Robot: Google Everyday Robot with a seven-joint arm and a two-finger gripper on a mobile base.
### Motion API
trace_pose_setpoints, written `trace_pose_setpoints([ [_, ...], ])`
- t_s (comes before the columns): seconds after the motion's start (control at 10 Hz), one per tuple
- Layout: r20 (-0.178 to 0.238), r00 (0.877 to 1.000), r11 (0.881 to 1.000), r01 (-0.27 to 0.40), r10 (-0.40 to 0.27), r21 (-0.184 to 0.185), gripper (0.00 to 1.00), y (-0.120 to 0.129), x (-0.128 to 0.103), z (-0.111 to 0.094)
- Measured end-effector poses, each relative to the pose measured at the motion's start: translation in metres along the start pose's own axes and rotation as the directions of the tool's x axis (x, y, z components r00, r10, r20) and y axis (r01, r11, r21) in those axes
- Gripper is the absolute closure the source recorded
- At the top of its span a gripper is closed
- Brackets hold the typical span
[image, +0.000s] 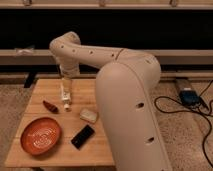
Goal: Push the eraser across the table
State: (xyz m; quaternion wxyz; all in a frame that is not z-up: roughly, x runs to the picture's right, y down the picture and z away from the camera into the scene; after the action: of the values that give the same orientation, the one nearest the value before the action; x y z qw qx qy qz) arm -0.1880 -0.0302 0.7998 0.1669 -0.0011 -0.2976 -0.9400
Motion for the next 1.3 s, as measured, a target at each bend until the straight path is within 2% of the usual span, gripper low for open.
trace_pose_setpoints([
  [0.2,0.003,1.000,1.000,0.030,-0.030,0.007,0.20,-0.034,0.002,0.000],
  [0.5,0.006,0.998,0.997,0.067,-0.067,0.025,0.20,-0.081,-0.005,0.003],
  [1.0,0.014,0.995,0.992,0.096,-0.098,0.082,0.20,-0.180,-0.049,0.021],
  [1.1,0.021,0.995,0.991,0.098,-0.100,0.091,0.23,-0.192,-0.058,0.027],
  [1.3,0.043,0.992,0.987,0.113,-0.118,0.114,0.43,-0.226,-0.071,0.040],
])
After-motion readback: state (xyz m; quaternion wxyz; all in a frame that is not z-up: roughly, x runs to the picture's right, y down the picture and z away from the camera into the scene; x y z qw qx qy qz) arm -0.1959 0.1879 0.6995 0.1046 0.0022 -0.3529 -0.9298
